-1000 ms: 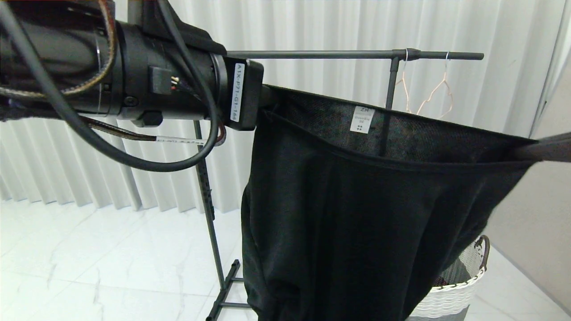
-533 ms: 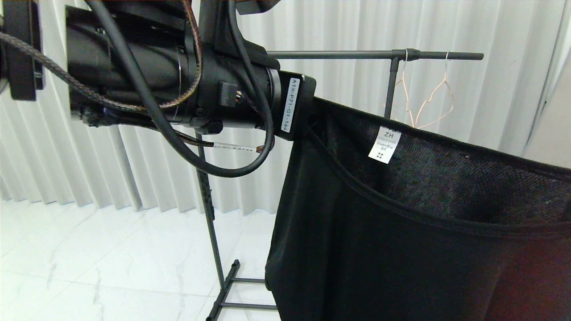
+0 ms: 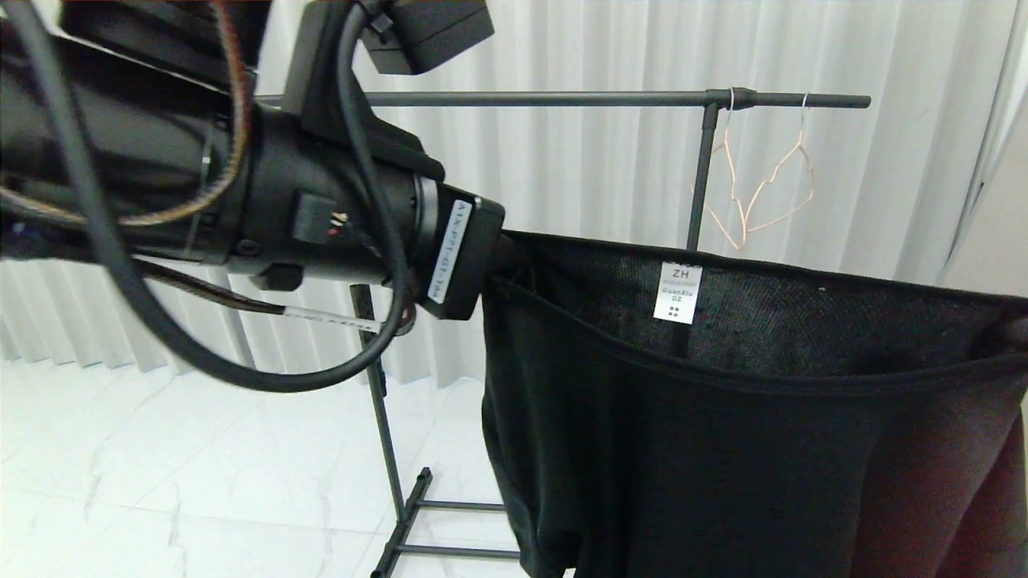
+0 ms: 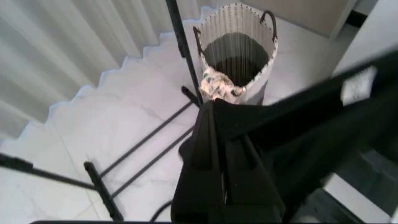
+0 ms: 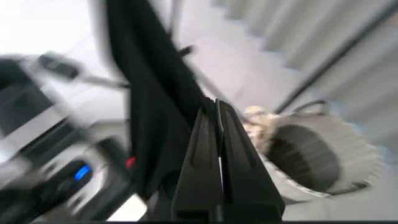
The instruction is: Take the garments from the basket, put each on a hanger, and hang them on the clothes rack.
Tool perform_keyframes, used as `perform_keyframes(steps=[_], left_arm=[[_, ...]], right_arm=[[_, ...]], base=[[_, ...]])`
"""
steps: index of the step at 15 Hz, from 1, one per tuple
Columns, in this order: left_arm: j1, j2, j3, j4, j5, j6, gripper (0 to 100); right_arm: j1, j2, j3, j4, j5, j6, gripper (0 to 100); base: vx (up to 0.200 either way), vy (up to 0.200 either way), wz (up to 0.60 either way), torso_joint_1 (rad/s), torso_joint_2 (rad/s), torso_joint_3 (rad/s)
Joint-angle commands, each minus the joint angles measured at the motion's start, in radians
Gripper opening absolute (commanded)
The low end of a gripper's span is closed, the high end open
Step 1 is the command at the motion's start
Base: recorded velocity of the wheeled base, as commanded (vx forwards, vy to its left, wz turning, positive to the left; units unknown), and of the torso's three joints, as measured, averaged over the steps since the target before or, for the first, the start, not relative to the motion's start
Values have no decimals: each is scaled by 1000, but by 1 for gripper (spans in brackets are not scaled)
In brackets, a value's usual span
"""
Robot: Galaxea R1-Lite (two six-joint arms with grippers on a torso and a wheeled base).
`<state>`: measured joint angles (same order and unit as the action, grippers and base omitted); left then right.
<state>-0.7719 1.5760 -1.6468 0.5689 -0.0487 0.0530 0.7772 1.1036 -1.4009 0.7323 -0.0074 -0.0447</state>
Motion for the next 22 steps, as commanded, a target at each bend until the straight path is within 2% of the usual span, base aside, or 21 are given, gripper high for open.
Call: perform_keyframes(steps=[1,2,5,8,11,16,20,22], left_arm=[[-24,-106,48,25,0,-15,0],[-40,-128,73,25,0,-24,0],[-161,-240,209,23,0,-68,0],[-247,-271,231,23,3,-68,0],[-268,-275,228,23,3,-68,0],[-256,-274,229,23,15,-67,0],[-107,-241,226,16,40,-64,0],[-35,-209,228,-46,40,-59,0]], right_arm=[[-44,33,29,-62,-2,0,0],[-53,53,34,-103,0,0,0],[-55,196,23,-350,-2,-1,0],[-53,283,16,-492,-3,-6,0],[-52,295,6,-495,-5,-6,0],[-65,277,13,-481,-11,-6,0],[-131,179,45,-358,-8,-3,0],[-131,117,77,-306,-2,-1,0]], base=[[0,0,0,0,0,0],[0,0,0,0,0,0],[0,0,0,0,0,0],[0,0,0,0,0,0],[0,0,0,0,0,0],[0,0,0,0,0,0],[0,0,0,0,0,0],[0,0,0,0,0,0]])
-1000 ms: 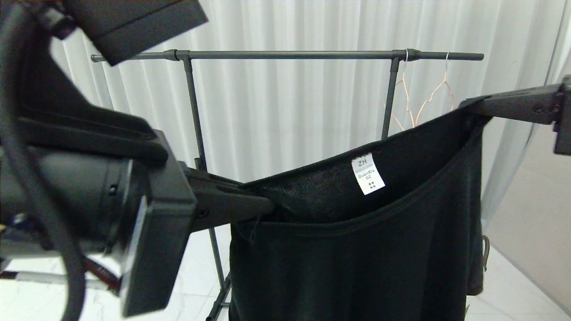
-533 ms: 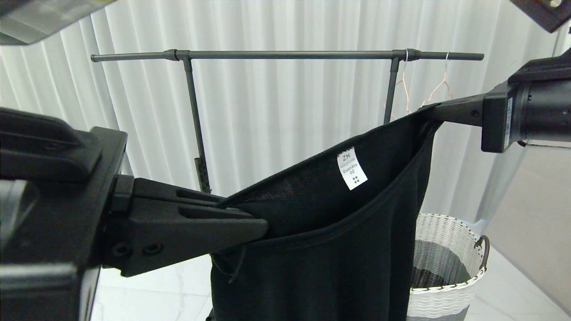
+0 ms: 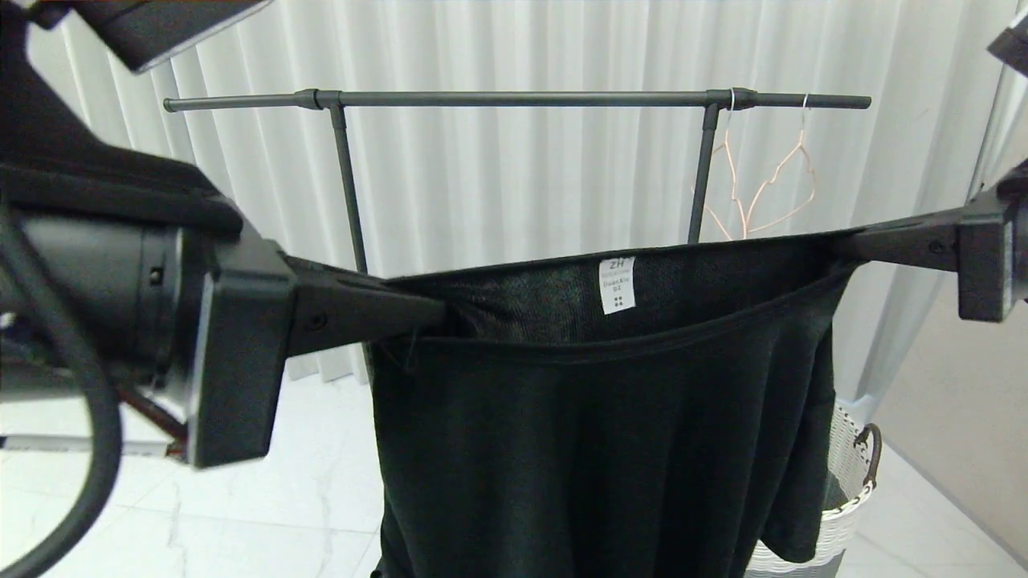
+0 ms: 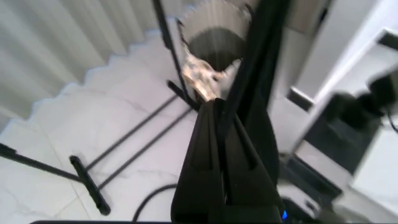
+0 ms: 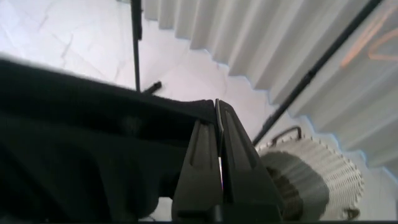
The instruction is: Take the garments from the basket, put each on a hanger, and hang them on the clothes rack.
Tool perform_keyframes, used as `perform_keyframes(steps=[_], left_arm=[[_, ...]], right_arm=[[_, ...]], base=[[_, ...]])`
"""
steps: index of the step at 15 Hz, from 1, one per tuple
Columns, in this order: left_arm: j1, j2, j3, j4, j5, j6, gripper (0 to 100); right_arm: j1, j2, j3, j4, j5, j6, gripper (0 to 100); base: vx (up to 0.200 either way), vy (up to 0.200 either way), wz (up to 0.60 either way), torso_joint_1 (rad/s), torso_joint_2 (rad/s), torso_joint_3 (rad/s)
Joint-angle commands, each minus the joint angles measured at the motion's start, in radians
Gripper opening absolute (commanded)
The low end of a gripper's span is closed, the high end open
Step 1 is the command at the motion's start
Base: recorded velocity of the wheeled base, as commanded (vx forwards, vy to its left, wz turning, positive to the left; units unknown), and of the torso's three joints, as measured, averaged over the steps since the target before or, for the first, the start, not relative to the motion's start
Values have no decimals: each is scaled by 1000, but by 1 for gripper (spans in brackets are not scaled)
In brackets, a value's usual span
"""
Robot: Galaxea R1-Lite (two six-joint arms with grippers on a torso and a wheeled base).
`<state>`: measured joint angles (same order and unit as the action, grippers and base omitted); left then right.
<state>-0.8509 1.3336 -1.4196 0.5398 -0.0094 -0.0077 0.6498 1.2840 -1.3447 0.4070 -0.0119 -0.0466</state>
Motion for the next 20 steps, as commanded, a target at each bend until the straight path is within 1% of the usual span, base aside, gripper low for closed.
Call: perform_keyframes(steps=[1,2,3,5,8,11,15,20], left_arm=[[78,52,1,-64,-1,3,0],[101,70,-2,-98,-1,5,0],[104,72,1,-107,-1,5,0],[99,70,19,-107,-4,5,0],[84,75,14,-109,-1,5,0],[85,79,14,-109,2,5,0],[85,87,-13,-109,0,3,0],[87,93,-19,-109,-1,5,0]], right_arm=[[-2,-88,27,62,4,1,0],[1,-109,35,92,6,-1,0],[1,-120,45,95,6,-1,0],[2,-130,61,95,3,-2,0],[13,-150,90,92,-2,-6,0],[24,-147,88,90,-2,-7,0],[74,-135,85,88,-5,-7,0],[77,-127,82,88,-5,-7,0]], base=[[0,0,0,0,0,0],[0,0,0,0,0,0],[0,0,0,0,0,0],[0,0,0,0,0,0],[0,0,0,0,0,0],[0,0,0,0,0,0],[0,0,0,0,0,0],[0,0,0,0,0,0]])
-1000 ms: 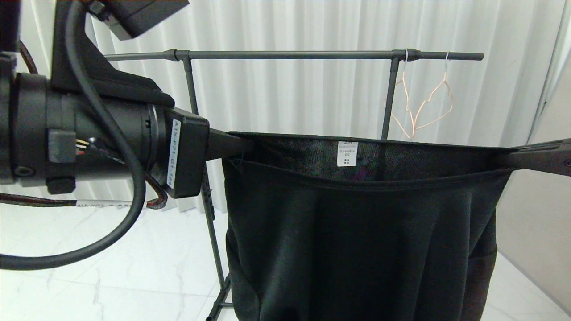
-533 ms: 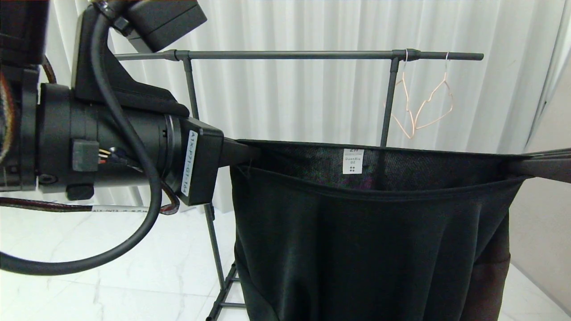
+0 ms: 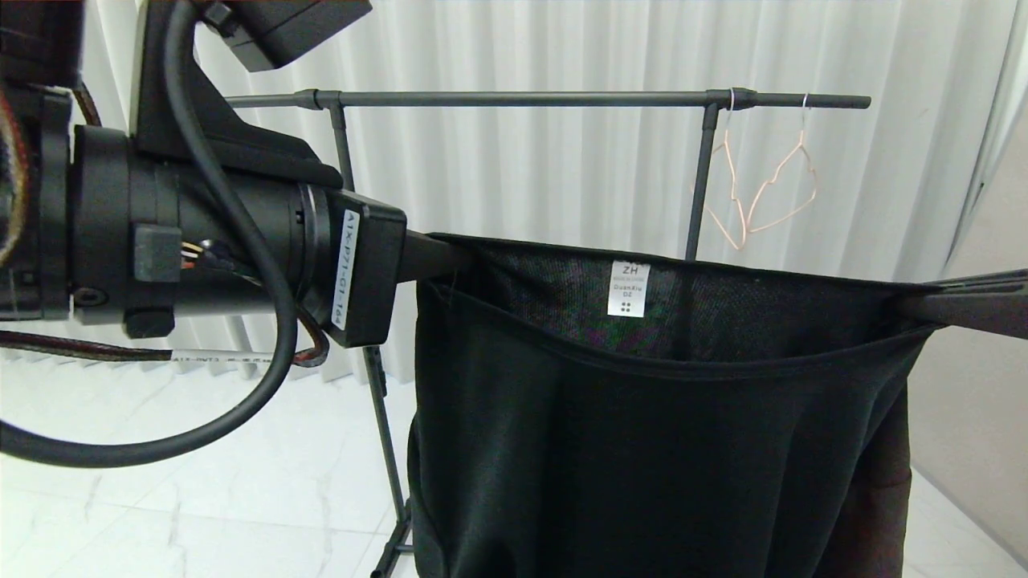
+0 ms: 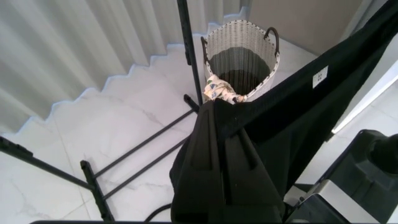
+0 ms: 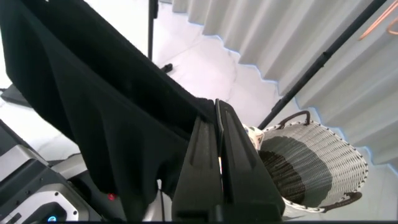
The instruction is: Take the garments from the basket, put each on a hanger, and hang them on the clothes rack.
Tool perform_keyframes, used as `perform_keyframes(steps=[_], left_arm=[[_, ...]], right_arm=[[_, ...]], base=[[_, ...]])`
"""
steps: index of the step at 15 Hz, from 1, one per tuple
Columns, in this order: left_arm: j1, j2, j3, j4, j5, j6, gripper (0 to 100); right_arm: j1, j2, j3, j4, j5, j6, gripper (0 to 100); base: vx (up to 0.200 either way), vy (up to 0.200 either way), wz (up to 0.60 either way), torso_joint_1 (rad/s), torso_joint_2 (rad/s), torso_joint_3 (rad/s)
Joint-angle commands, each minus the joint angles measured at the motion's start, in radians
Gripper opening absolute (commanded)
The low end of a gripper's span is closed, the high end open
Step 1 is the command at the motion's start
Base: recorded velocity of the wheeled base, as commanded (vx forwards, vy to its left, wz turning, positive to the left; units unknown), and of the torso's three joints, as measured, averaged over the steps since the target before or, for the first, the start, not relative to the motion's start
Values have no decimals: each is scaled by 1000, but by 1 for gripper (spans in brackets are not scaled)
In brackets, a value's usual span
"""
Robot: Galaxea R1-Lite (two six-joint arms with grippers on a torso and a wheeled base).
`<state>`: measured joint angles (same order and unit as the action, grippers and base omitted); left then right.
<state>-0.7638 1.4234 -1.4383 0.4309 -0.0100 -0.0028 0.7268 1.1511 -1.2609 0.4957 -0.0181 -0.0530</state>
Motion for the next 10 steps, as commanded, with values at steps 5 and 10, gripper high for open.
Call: perform_keyframes(steps=[5,10], left_arm=[[0,3,1,0,-1,0,0],[3,5,-1,0,-1,0,0]], right_arm=[[0,9,-2,0,3,1,0],[0,9,3,0,7,1,100]], base=[[0,0,0,0,0,0],[0,0,0,0,0,0]])
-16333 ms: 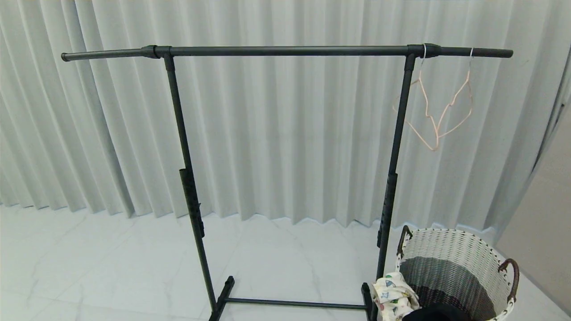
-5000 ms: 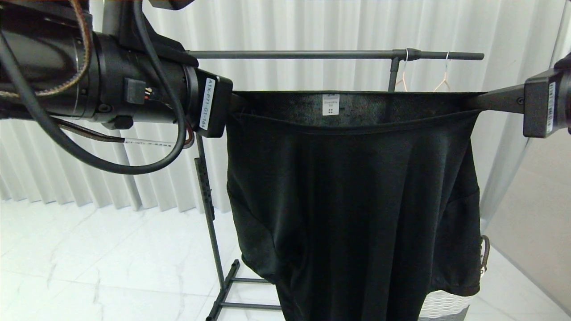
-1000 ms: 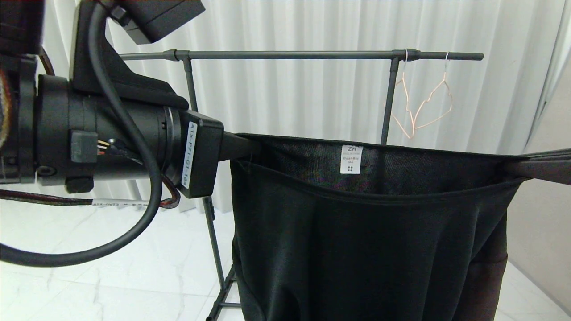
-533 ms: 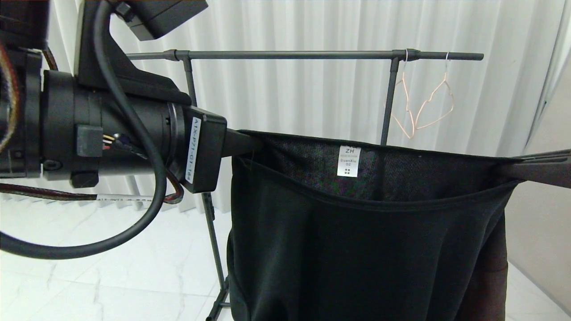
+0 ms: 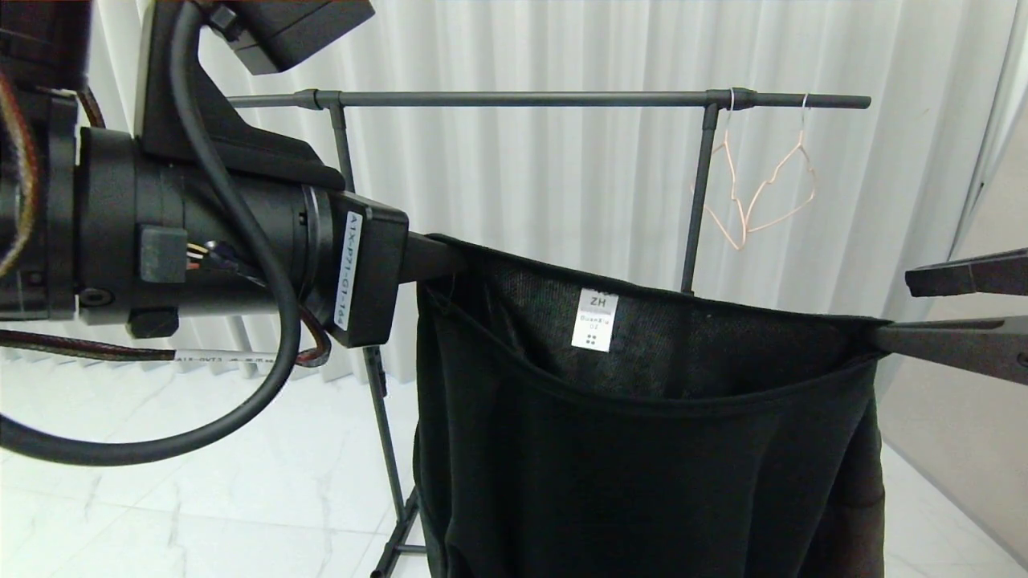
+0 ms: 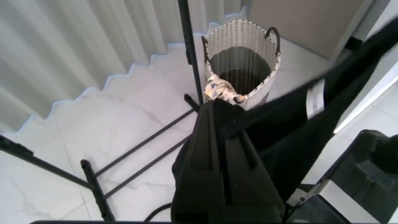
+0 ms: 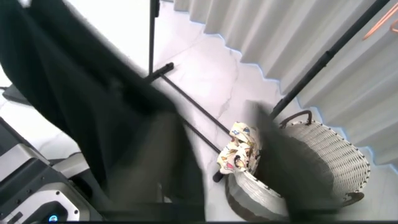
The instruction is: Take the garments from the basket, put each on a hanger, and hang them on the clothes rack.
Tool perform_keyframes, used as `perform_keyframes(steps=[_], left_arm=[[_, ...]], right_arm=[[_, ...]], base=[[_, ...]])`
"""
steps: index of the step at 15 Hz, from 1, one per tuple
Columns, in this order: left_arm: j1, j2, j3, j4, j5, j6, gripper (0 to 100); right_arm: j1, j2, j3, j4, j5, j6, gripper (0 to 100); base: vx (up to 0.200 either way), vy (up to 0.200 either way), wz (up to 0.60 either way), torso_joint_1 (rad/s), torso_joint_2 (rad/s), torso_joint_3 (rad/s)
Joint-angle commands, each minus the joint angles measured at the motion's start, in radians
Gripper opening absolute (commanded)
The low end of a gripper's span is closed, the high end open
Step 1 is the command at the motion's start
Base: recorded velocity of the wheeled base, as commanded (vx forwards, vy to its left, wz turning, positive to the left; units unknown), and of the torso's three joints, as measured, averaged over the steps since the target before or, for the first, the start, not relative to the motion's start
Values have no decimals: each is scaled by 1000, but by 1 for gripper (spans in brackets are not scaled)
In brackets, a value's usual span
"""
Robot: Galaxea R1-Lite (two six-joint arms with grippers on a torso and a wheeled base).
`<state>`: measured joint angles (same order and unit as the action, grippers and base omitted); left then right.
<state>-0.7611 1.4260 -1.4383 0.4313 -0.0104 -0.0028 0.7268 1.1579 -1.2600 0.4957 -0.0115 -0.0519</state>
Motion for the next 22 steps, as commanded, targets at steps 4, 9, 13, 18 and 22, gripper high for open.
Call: perform_keyframes(steps=[4,9,13,18,22], left_arm=[[23,21,1,0,4,10,0],[88,53,9,0,87,87,0],[101,47,10,0,90,87,0],[249,1,33,6,104,150,0],[315,-42,111,0,104,185,0]], right_arm=[[0,-23,-2,0,15,4,100],[-1,-55,8,-49,107,23,100],[-38,-47,48,-120,96,63,100],[-244,-33,40,237,-200,38,100],[-374,-67,120,228,-282,-105,100]], base=[[0,0,0,0,0,0],[0,0,0,0,0,0],[0,0,0,0,0,0],[0,0,0,0,0,0],[0,0,0,0,0,0]])
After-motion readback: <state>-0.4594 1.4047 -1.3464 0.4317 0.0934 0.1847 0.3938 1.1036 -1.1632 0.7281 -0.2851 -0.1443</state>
